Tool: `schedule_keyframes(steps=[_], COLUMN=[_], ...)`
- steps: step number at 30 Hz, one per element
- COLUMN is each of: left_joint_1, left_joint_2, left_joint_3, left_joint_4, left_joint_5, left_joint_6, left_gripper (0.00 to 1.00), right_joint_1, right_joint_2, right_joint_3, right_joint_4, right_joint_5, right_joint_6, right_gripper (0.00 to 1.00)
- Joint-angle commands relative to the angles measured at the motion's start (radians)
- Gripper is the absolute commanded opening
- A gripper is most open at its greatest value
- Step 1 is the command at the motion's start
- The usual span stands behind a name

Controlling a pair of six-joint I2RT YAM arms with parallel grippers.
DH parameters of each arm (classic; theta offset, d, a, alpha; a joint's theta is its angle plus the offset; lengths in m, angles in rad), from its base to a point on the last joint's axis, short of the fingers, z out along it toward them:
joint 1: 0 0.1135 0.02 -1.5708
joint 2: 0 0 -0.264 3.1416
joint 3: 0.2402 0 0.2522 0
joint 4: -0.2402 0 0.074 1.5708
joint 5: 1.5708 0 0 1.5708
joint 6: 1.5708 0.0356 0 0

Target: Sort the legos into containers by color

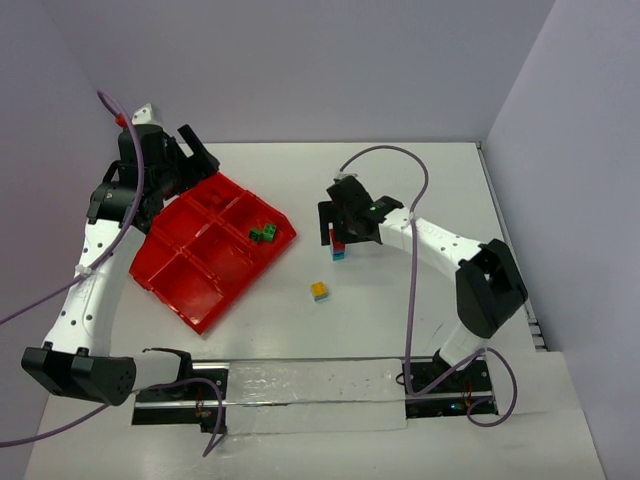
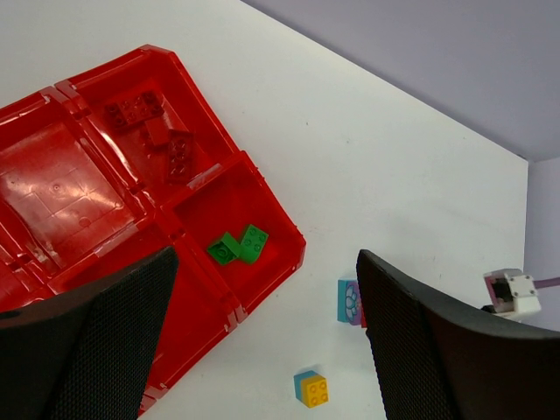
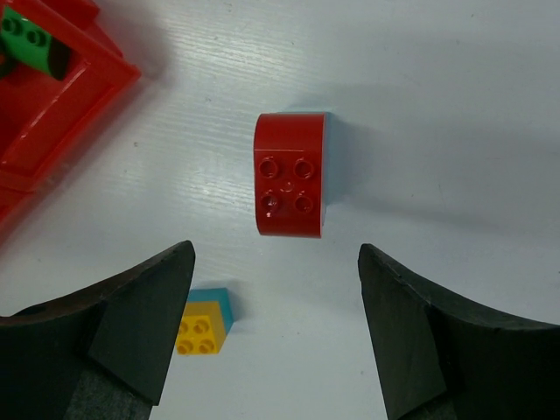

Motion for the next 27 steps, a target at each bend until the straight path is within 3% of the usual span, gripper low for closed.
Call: schedule_keyframes(steps=[1,20,27], left_joint_1=[-0.007,-0.006,-0.007], left_joint_2=[0.014,0.026,0.024], left_joint_3=[0.009,0.018,0.015], left_joint_4=[0.050,0.053,0.053], left_joint_5=[0.022,0.030,0.038], left_joint_6=[0.004,0.013,0.020], left_gripper=[0.91,0.91,0.91], right_joint_1=[0.007,0.004,0.005], right_joint_2=[0.034,0.113,0.098], right_joint_3=[0.037,0.057,0.064], right_joint_4=[0.051,0.083,0.078], right_joint_5=[0.046,0.066,0.052], right_joint_6=[0.001,0.011,0.007], right_gripper=[0.81,0.54,0.34])
